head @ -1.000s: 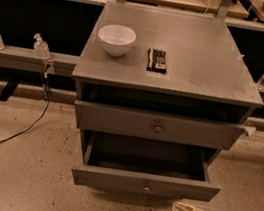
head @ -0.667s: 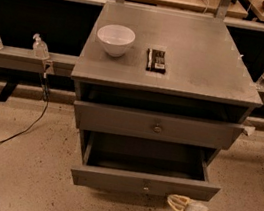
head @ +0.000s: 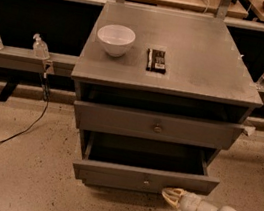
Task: Close middle drawer
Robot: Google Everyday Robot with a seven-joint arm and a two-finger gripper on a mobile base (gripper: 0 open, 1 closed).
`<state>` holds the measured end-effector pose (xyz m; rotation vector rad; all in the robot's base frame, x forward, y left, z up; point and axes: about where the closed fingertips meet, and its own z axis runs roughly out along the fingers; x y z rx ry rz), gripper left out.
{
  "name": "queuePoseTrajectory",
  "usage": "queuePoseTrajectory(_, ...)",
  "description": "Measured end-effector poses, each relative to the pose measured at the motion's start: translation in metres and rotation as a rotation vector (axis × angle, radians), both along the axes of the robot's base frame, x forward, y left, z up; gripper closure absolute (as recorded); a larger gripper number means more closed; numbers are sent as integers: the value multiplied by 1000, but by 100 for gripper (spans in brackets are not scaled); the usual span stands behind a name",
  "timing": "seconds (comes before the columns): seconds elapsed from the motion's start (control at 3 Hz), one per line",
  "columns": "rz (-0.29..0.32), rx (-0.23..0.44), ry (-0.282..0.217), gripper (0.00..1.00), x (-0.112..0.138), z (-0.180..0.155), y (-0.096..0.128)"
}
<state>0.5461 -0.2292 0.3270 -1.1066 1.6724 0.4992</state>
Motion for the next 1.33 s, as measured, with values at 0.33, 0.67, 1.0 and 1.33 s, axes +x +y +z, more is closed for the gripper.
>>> queuePoseTrajectory(0.33, 28, 1, -30, 100, 29, 5, 10)
queuePoseTrajectory(0.67, 43, 6, -18, 100, 31, 4, 14)
queuePoseTrajectory(1.0, 29, 7, -33, 100, 57, 0, 21)
queuePoseTrajectory(1.33, 29, 7, -33, 100, 56, 0, 20)
